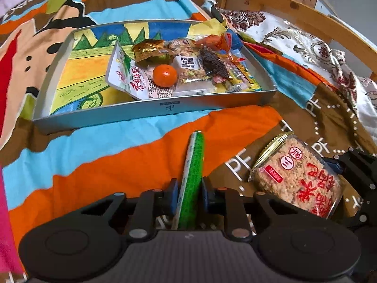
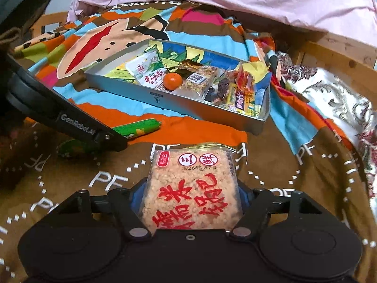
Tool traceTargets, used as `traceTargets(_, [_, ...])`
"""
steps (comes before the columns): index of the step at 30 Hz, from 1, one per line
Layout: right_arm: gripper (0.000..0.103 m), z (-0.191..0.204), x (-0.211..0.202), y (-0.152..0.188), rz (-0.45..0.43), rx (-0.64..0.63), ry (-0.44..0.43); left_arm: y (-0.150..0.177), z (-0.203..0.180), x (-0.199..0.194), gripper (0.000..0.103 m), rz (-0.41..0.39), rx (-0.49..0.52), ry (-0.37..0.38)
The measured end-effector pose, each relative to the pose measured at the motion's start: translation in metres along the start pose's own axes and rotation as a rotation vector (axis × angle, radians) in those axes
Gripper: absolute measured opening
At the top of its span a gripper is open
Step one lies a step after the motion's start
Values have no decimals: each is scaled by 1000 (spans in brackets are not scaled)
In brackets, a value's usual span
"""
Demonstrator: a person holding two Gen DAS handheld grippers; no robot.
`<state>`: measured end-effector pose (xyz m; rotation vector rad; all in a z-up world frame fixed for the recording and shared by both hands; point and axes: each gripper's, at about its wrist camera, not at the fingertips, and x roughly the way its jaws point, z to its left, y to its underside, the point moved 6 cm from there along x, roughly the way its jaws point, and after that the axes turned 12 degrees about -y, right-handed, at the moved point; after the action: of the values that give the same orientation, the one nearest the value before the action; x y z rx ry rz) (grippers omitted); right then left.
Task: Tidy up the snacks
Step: 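Lift and carry the sausage stick and rice cake pack over the tray with both tools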
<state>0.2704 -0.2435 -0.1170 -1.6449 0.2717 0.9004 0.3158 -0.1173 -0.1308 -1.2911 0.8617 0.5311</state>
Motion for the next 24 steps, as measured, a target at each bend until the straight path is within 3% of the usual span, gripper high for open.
traceTargets(13, [74, 22, -51, -4, -138, -82, 50, 44, 18, -57, 19, -13, -229, 51])
traceTargets(19, [74, 26, -60, -8, -186, -96, 38, 60, 26, -77, 19, -24, -347, 89])
traceTargets(24, [74, 25, -57, -13, -209, -81, 28, 64, 33, -90, 19, -46, -389, 130])
